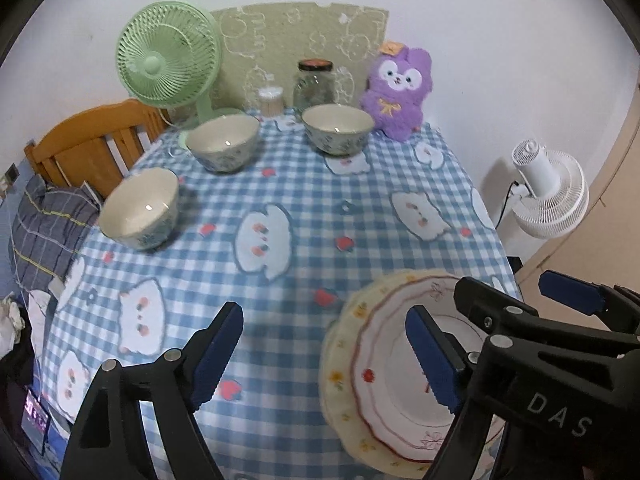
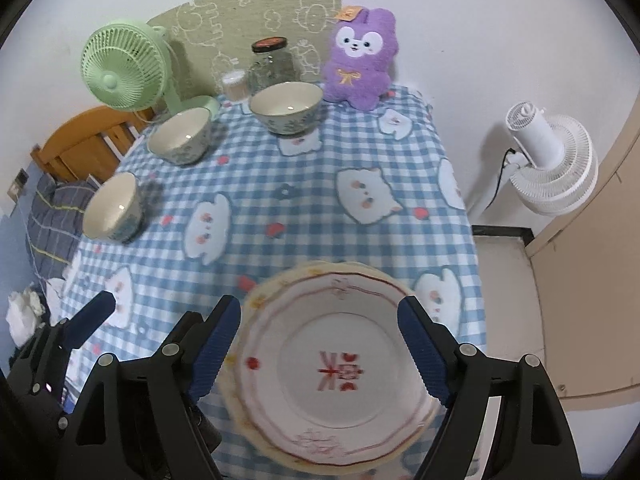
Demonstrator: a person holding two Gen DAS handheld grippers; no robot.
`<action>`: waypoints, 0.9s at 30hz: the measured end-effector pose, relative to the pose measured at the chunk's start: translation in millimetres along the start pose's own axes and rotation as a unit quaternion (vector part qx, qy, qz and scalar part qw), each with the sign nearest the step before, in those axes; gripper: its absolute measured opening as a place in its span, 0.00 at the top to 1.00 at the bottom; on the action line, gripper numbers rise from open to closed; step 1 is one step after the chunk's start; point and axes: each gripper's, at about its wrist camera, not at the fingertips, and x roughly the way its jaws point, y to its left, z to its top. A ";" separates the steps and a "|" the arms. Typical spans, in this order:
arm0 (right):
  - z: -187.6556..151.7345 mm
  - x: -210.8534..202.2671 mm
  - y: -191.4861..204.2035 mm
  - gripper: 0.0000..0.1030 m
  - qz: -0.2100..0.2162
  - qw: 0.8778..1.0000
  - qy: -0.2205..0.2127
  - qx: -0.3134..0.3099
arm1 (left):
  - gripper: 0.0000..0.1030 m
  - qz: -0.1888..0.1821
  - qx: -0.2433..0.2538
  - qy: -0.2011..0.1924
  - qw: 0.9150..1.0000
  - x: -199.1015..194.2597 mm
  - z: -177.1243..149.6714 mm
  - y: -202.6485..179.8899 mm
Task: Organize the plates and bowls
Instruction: 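Lower the red-rimmed plate onto the stack and open both tools, then move both tools to the large floral bowl with dark rim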
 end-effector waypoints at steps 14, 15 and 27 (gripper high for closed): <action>31.9 -13.8 90.1 0.19 -0.020 0.999 -0.035 -0.012 | 0.17 0.009 0.001 -0.012 1.000 -12.3 35.4 78.1; 34.1 -13.8 97.1 0.19 -0.019 0.999 -0.036 -0.012 | 0.17 0.009 0.000 -0.013 1.000 -12.5 37.6 85.4; 50.9 5.1 158.2 0.19 -0.022 0.999 -0.045 -0.004 | 0.17 0.009 0.010 -0.016 1.000 -1.8 58.7 147.4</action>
